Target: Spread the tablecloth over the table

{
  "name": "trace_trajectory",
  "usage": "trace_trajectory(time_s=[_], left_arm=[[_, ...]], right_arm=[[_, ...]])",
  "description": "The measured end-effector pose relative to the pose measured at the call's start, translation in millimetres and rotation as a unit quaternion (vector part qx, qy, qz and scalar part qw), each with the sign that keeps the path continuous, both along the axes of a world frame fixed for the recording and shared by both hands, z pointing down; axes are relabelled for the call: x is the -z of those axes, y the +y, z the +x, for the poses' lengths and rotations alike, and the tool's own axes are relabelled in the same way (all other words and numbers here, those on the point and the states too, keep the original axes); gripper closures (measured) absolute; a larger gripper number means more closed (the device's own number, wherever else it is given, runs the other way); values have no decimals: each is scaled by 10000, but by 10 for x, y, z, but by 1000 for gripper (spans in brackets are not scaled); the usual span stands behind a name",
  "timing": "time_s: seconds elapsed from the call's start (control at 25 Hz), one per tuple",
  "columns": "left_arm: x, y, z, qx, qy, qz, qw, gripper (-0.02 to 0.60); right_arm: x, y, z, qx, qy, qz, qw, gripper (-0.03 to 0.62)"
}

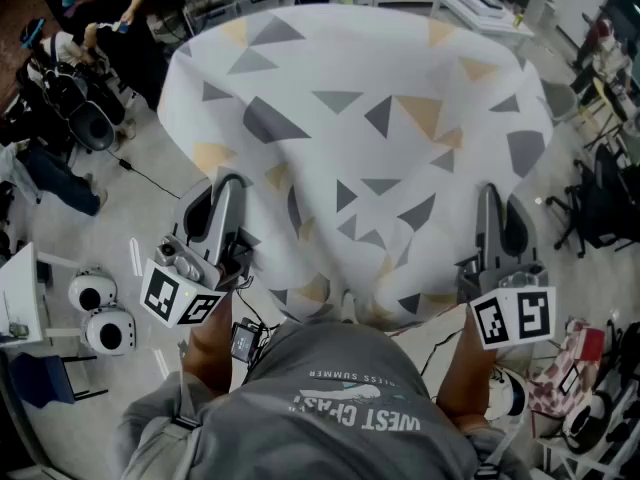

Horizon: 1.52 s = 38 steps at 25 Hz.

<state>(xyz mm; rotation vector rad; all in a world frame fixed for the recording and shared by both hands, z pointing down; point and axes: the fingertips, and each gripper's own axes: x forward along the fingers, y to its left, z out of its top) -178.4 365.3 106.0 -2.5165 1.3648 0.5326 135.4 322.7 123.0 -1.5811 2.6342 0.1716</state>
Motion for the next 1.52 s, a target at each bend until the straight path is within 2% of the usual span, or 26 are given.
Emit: trace_trajectory(time_s=[0.36, 0.64, 0.72, 0.96, 1.24, 1.52], left_arm=[[-27, -117, -104, 3, 6, -23, 10000, 580], [-58, -241, -179, -214, 27, -15, 9998, 581], [-43, -480, -208, -336, 21, -29, 9994, 581], [-122, -1732, -255, -735, 100, -122, 9972, 580], [-240, -2045, -266, -740, 184, -245, 9968, 581], [-297, -2263, -93, -469, 107, -381, 9981, 580]], right_arm=[[-7, -73, -8, -60, -89, -58, 9999, 582], [-36, -65, -3, -277, -306, -101, 9991, 582], [-18, -226, -17, -405, -337, -107, 9986, 582], [-28, -1181, -35, -856, -289, -170, 9958, 582], [-73, -1456, -22, -899, -199, -252, 9954, 582], [-146, -1836, 158, -653, -302, -332, 9969, 582]])
